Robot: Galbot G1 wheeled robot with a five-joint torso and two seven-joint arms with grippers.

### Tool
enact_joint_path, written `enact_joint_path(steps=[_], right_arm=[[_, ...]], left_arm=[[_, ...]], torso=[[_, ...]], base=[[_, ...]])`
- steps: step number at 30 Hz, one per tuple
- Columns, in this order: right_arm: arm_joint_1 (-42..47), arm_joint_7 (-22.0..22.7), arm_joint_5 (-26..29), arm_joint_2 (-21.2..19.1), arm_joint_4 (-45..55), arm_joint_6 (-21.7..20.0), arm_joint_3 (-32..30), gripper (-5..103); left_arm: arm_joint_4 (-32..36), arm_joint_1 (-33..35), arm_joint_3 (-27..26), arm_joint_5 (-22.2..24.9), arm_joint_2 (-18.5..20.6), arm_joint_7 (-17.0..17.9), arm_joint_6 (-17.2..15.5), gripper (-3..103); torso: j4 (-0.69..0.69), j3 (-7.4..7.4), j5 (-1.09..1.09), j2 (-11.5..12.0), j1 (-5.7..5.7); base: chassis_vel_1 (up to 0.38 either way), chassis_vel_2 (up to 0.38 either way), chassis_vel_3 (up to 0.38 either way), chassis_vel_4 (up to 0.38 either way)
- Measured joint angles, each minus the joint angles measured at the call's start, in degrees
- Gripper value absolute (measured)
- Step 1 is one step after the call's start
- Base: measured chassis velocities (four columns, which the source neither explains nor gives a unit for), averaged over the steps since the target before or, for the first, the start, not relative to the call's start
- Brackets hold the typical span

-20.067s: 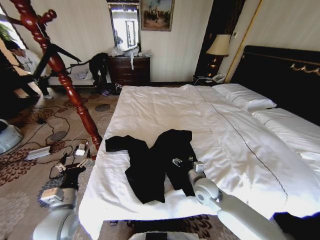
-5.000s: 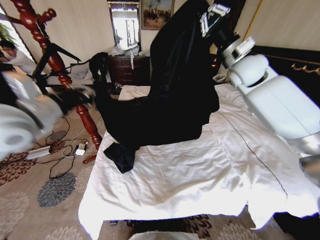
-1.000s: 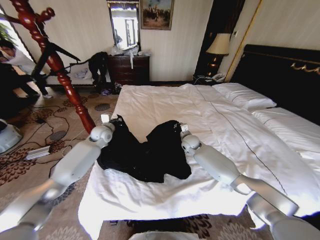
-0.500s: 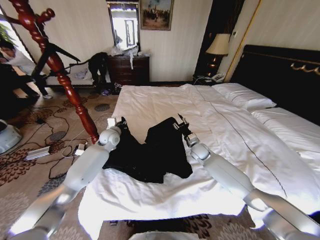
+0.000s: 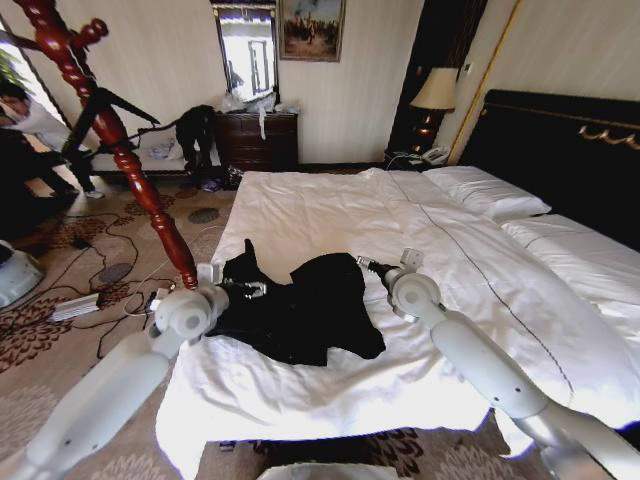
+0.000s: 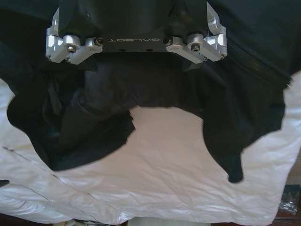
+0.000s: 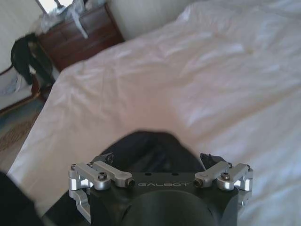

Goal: Pick up the clothes from the bed and hang them on the clothes hanger.

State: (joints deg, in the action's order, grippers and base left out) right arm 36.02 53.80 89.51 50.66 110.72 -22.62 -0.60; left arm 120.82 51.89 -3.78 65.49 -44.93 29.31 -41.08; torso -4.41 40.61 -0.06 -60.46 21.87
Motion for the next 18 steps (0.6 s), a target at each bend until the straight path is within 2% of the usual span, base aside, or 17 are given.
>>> enact_joint_path(steps=[1, 3, 4, 5, 6, 8, 9, 11, 12, 14, 16, 18], right_arm=[[1.19, 1.48, 2.18, -0.19, 1.85, -0.81, 0.24, 100], [3.13, 2.54, 2.78, -0.42, 3.60, -1.84, 1.48, 100], [4.34, 3.05, 2.58, -0.24, 4.00, -2.34, 2.47, 100], [4.34, 3.05, 2.58, -0.24, 4.00, -2.34, 2.47, 100], [5.30, 3.27, 1.71, 0.05, 4.03, -2.57, 3.37, 100], [7.48, 1.79, -3.88, 0.48, 3.46, -2.61, 5.46, 100], [7.48, 1.79, -3.88, 0.48, 3.46, -2.61, 5.46, 100], [9.68, -2.74, -11.66, 0.33, 2.94, -1.81, 7.32, 100], [9.68, -2.74, -11.66, 0.33, 2.94, -1.81, 7.32, 100], [11.02, -9.42, -20.56, 0.02, 1.71, -0.11, 9.31, 100], [11.00, -12.15, -24.85, 0.11, 0.26, 0.56, 10.45, 100], [10.70, -12.53, -25.28, 0.30, -0.30, 0.66, 10.90, 100]], left_arm=[[-0.03, 1.10, 1.04, -2.80, -1.11, 0.09, 0.49, 100], [-1.23, 2.20, 2.22, -6.68, -2.75, 0.06, 1.27, 100], [-2.38, 2.75, 2.86, -9.16, -3.59, 0.02, 1.61, 100], [-2.38, 2.75, 2.86, -9.16, -3.59, 0.02, 1.61, 100], [-3.30, 3.34, 3.53, -12.33, -3.78, -0.28, 1.96, 100], [-3.73, 6.15, 4.39, -19.94, -2.74, -2.98, 3.35, 100], [-3.73, 6.15, 4.39, -19.94, -2.74, -2.98, 3.35, 100], [-2.80, 10.31, 4.65, -27.03, -1.23, -5.04, 4.45, 100], [-2.80, 10.31, 4.65, -27.03, -1.23, -5.04, 4.45, 100], [-2.78, 14.83, 4.53, -33.32, -1.27, -6.00, 6.11, 100], [-3.46, 16.91, 4.37, -35.89, -2.35, -6.01, 7.04, 100], [-3.71, 17.51, 4.37, -36.46, -2.85, -6.01, 7.27, 100]], torso=[[-0.05, 0.00, 0.04, 0.00, -0.01], [-0.11, -0.01, 0.06, 0.00, -0.01], [-0.11, 0.00, 0.04, 0.00, -0.01], [-0.11, 0.00, 0.04, 0.00, -0.01], [-0.09, 0.00, 0.05, 0.00, 0.00], [-0.05, 0.01, 0.05, 0.00, 0.02], [-0.05, 0.01, 0.05, 0.00, 0.02], [-0.05, 0.00, 0.08, 0.00, 0.00], [-0.05, 0.00, 0.08, 0.00, 0.00], [-0.04, 0.00, 0.05, 0.00, -0.01], [-0.04, 0.00, 0.05, 0.00, 0.00], [-0.06, 0.00, 0.05, 0.00, 0.00]], base=[[0.000, 0.000, 0.000, 0.000], [0.000, 0.000, 0.000, 0.000], [0.000, 0.000, 0.000, 0.000], [0.000, 0.000, 0.000, 0.000], [0.000, 0.000, 0.000, 0.000], [0.000, 0.000, 0.000, 0.000], [0.000, 0.000, 0.000, 0.000], [0.000, 0.000, 0.000, 0.000], [0.000, 0.000, 0.000, 0.000], [0.000, 0.000, 0.000, 0.000], [0.000, 0.000, 0.000, 0.000], [0.000, 0.000, 0.000, 0.000]])
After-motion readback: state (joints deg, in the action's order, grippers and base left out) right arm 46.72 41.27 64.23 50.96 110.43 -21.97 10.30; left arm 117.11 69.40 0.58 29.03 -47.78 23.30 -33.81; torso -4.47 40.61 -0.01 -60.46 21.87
